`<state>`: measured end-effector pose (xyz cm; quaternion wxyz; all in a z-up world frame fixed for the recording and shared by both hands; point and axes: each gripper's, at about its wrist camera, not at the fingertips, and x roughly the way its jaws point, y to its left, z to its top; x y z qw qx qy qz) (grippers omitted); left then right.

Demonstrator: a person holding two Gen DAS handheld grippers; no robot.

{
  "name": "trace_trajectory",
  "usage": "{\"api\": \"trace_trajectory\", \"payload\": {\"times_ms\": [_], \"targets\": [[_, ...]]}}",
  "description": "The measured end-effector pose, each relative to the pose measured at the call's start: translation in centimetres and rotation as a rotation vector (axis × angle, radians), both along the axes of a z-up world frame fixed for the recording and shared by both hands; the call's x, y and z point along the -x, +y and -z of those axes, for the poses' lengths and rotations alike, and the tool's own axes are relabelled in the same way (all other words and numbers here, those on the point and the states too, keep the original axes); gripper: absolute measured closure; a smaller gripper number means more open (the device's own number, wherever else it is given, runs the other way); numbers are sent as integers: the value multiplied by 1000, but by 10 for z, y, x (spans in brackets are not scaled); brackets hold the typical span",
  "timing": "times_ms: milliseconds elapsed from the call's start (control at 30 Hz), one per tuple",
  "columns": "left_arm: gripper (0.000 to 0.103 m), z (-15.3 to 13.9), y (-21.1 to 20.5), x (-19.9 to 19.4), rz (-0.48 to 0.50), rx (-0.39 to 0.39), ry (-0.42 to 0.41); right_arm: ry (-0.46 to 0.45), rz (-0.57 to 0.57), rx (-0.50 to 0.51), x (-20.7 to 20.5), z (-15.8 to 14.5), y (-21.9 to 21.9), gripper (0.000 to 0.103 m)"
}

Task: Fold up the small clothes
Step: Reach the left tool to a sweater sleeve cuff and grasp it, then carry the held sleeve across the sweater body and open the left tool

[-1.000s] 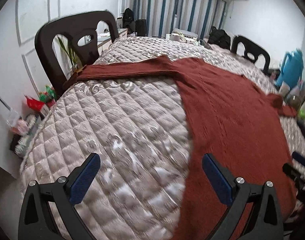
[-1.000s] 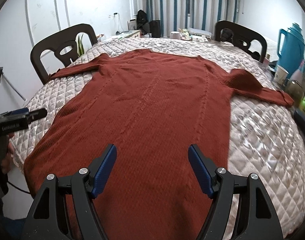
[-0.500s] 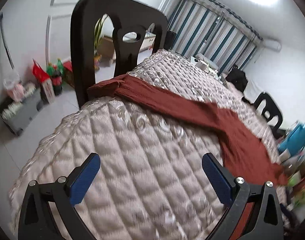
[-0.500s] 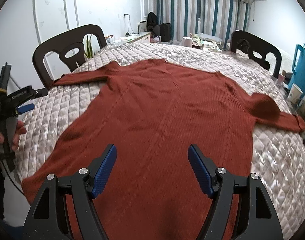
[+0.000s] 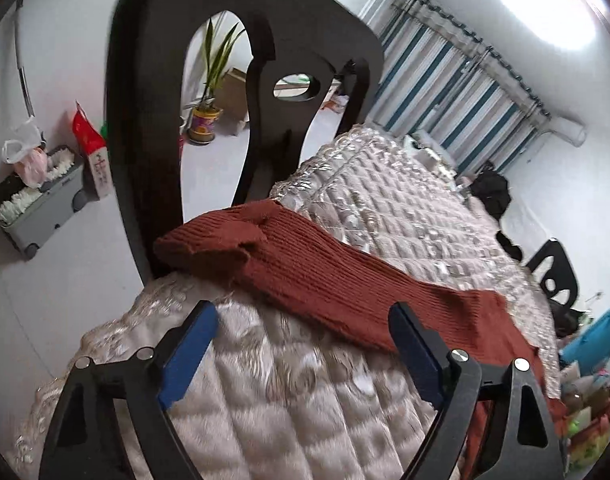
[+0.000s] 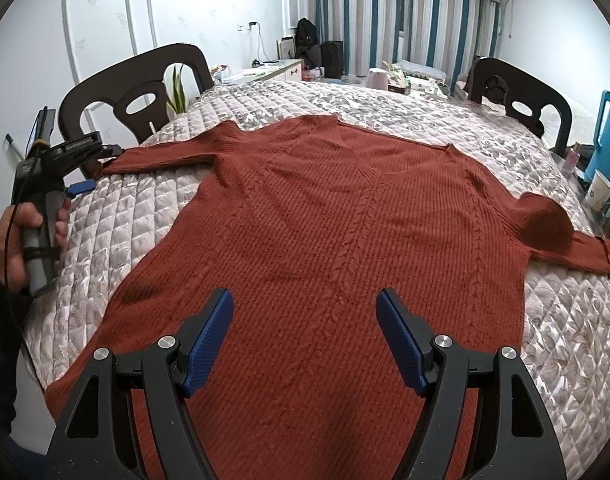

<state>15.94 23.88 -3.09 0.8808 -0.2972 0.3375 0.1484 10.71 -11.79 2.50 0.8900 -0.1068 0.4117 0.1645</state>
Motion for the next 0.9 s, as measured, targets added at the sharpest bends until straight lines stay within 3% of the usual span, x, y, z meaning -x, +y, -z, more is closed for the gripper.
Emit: {"api": "trace_trajectory", "payload": {"times_ms": [133, 167, 233, 300, 367, 467, 667, 900], "targets": [[16, -1, -8, -17, -18, -96, 52, 7, 5, -7, -4, 2, 1, 29], [21, -1, -10, -22, -22, -124, 70, 8, 4, -9, -5, 3, 2, 29], [33, -3, -7, -26, -37, -166, 100, 12, 5, -16, -7, 4, 2, 29], [62, -1, -1, -32, -59, -185, 122, 15, 6, -22, -7, 5, 2, 29], [80, -2, 6, -36, -74, -184, 132, 15, 6, -27, -7, 5, 1, 29], [91, -5, 11, -37, -54, -164, 121, 11, 8, -37, -6, 4, -1, 29], [92, -42, -10, -29, 19, -207, 6, 1, 30, -60, -2, 2, -13, 29], [92, -98, -101, -47, 282, -318, -153, -10, 63, -100, 8, -2, -31, 29]]}}
